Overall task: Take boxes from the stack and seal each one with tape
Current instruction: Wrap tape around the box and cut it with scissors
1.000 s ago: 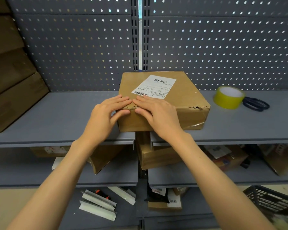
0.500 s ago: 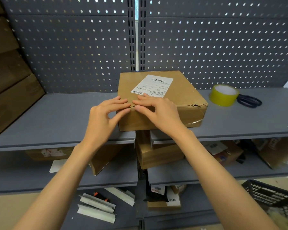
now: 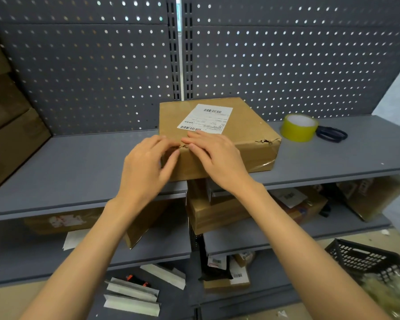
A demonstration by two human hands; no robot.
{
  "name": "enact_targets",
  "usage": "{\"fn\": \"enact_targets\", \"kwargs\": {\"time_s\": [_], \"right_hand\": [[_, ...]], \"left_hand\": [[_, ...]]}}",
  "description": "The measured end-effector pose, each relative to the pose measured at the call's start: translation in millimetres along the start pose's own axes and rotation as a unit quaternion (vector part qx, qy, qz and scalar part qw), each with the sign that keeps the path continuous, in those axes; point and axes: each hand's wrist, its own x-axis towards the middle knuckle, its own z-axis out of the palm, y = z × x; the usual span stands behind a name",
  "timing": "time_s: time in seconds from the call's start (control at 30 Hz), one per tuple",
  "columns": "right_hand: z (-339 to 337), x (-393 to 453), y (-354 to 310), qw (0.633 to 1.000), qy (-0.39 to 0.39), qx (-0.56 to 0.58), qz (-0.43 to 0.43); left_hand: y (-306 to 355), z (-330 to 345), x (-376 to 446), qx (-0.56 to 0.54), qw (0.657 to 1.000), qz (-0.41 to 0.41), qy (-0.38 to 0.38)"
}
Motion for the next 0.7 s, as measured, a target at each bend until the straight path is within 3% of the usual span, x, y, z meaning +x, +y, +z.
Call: {"fn": "enact_targets", "kwargs": {"time_s": [0.1, 0.23, 0.4, 0.7], "right_hand": [[-2.4, -3.1, -3.8, 0.999, -0.006, -0.04, -0.004], [-10.2, -5.5, 2.7, 0.99, 0.089, -0.113, 0.014], [-35.7, -14.3, 32.0, 0.97, 0.153, -0.181, 0.063], [-97.2, -37.1, 108.8, 0.953, 0.139, -0.247, 0.106]], "left_hand": [[8.4, -4.3, 8.9, 0.043, 0.999, 0.006, 0.013], [25.4, 0.8, 26.8, 0.092, 0.995, 0.023, 0.036], [49.1, 20.0, 52.0, 0.113, 0.993, 0.031, 0.014], [103.8, 62.9, 86.7, 0.098, 0.992, 0.071, 0.032]]}}
